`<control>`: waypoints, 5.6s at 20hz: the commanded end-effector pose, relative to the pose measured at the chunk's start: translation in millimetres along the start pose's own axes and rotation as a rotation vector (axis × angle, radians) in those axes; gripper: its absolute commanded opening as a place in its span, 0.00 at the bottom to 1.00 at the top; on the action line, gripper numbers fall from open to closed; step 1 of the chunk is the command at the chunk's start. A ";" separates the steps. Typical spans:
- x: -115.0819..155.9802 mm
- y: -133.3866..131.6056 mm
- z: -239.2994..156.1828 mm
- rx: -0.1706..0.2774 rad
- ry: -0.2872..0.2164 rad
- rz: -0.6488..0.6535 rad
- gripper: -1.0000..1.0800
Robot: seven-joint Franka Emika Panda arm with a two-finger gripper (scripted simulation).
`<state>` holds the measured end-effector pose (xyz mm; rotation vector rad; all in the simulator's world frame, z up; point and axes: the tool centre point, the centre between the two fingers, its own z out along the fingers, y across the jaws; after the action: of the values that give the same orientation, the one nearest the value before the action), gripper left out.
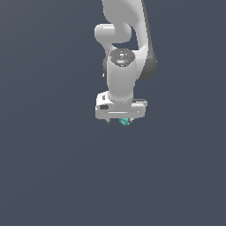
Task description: Pick up the object and move it to a goal position.
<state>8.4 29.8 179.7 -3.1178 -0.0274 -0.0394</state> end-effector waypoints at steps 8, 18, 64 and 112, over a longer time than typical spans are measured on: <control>-7.7 12.5 8.5 0.007 -0.031 0.024 0.96; -11.7 15.0 12.6 0.009 -0.040 0.042 0.96; -118.1 -49.5 87.9 -0.031 -0.017 0.673 0.96; -78.7 -40.4 65.6 -0.031 -0.015 0.678 0.00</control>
<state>-75.4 72.0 101.5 -2.9718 1.0177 -0.0015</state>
